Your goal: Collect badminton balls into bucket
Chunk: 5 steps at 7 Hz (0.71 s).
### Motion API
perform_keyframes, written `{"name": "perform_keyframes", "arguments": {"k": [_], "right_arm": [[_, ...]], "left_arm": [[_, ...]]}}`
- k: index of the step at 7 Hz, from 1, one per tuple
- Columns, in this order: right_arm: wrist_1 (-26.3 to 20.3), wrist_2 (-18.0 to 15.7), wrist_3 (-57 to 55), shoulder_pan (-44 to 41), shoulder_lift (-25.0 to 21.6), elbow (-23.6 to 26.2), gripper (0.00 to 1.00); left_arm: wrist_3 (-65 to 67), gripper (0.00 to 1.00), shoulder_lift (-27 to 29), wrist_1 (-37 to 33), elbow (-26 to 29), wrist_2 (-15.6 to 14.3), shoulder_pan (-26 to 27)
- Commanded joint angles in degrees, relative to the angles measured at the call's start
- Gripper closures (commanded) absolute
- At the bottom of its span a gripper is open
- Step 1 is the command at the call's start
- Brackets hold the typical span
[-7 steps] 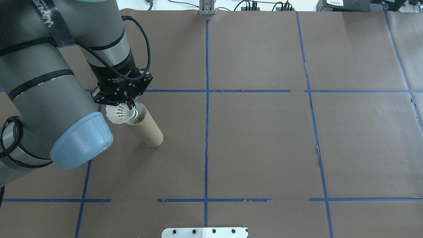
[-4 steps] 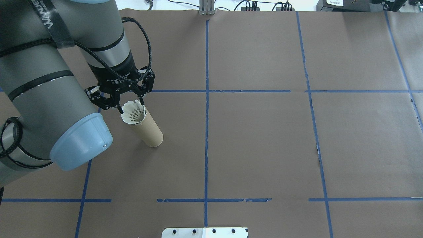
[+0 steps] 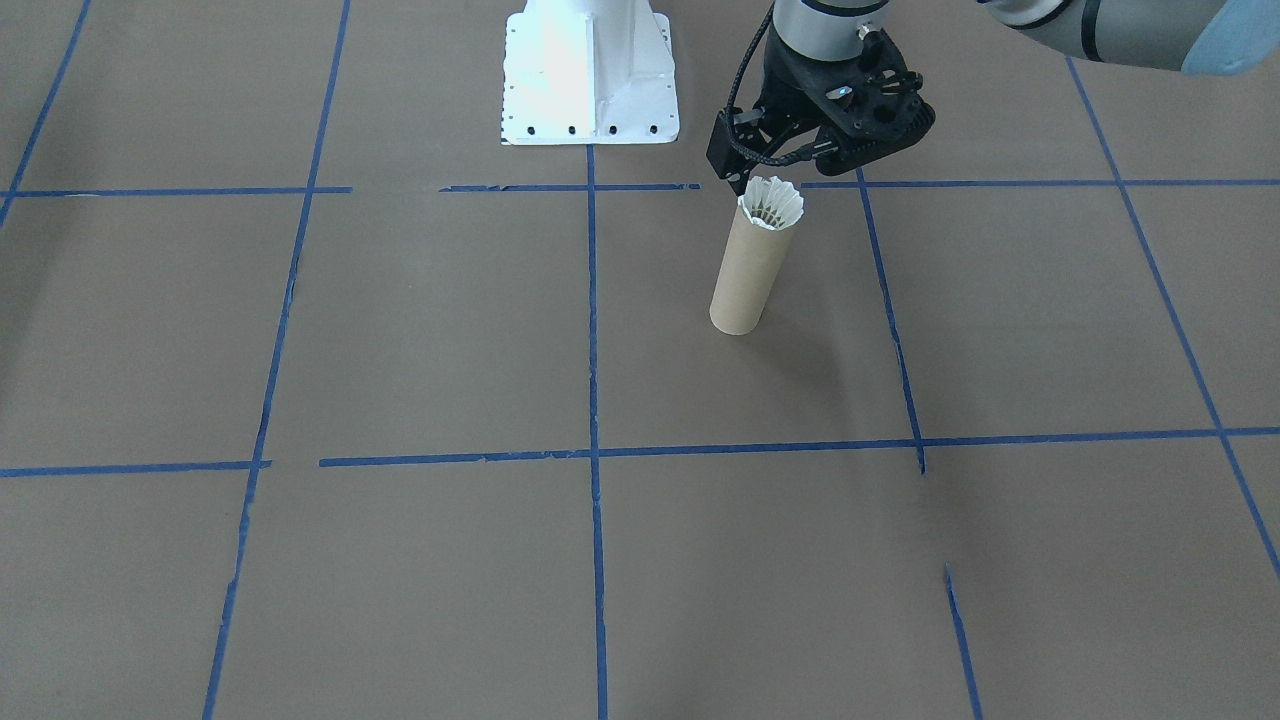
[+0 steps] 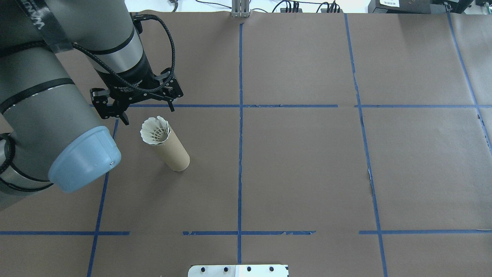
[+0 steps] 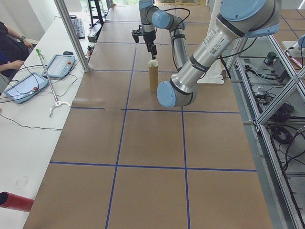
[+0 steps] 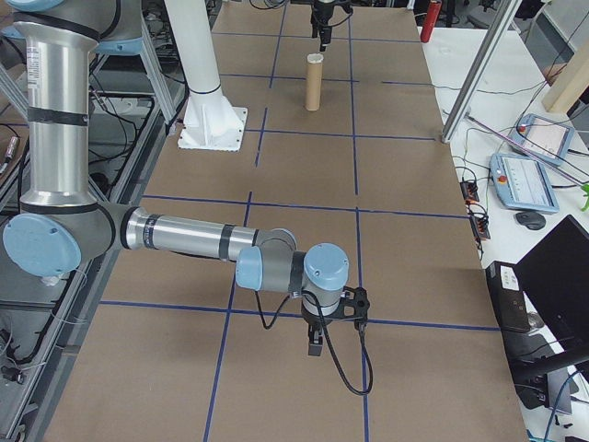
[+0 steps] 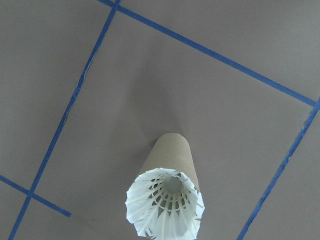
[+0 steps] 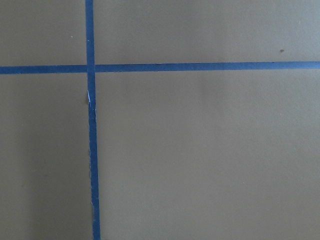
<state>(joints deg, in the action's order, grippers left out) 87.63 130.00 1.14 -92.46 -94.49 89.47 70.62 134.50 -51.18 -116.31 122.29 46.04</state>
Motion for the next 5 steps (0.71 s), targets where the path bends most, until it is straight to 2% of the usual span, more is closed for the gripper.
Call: {"name": "perform_keyframes", "arguments": {"k": [1, 2, 5], "right_arm": [[0.0, 0.0, 0.0, 0.0, 0.0, 0.0, 0.0], [0.0, 0.0, 0.0, 0.0, 0.0, 0.0, 0.0], [0.0, 0.0, 0.0, 0.0, 0.0, 0.0, 0.0]], "left_arm": [[-16.4, 0.0, -5.3, -5.7, -0.1, 0.1, 6.5], [-24.6, 0.0, -9.3, -8.4, -0.1, 0.1, 10.2], [-55.9, 0.0, -21.1, -9.2, 1.4, 1.5, 25.0]]}}
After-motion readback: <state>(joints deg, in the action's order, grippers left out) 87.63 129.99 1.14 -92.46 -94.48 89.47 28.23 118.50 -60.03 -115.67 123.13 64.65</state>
